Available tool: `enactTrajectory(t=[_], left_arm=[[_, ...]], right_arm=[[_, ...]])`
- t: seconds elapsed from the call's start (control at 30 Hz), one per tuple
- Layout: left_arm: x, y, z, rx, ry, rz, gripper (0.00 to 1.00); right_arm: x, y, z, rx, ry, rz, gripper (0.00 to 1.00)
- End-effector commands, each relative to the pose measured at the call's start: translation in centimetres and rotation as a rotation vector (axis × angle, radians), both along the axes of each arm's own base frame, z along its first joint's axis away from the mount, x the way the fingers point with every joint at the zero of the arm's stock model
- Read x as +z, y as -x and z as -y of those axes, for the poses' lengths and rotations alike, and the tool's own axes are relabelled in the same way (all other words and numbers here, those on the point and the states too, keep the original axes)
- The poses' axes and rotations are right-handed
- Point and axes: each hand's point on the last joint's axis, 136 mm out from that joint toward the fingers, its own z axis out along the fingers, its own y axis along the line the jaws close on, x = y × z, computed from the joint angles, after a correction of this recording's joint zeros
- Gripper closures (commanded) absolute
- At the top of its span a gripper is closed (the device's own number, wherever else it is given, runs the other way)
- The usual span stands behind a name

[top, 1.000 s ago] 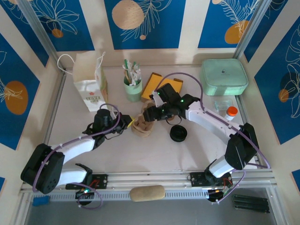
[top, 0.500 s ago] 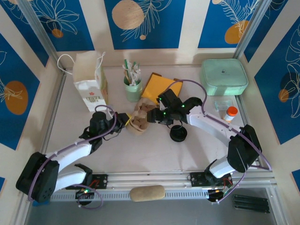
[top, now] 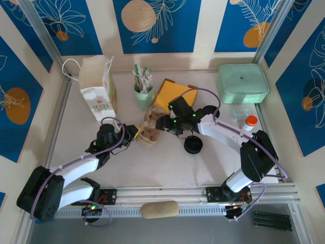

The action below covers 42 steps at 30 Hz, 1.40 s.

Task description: Pack the takeout coffee

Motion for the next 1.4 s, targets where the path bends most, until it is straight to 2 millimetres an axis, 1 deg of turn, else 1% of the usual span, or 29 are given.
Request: enactTrajectory(t=[0.0,0.17,0.33,0.67,1.37], left_arm=[[0.9,-0.3,-0.5,0.04,0.052,0.017,1.0],[0.5,-0.1,-0.8,0.052,0.066,-0.006,1.0],[0.3,0.0,-0.8,0.049,0.064,-0.013,1.0],[0.1,0.2,-0.8,0.046,0.06,-0.015,1.0],[0.2,0.2,-0.9,0.044,0.058,-0.012,1.0]], right_arm=[[-1.0,-0.4,0.2,-0.067,-0.018,-0.043,0.44],[-1.6,-1.2,0.2,-0.119,-0.038,-0.058,0.44],[-2.0,-2.2,-0.2,-0.143,-0.052,-0.067,0.42],[-1.4,-4.3,-0.9,-0.158,-0.079,-0.054,0.42],[-1.1,-6.0,-1.9,-0.138,-0.114,-0.058,0.42]])
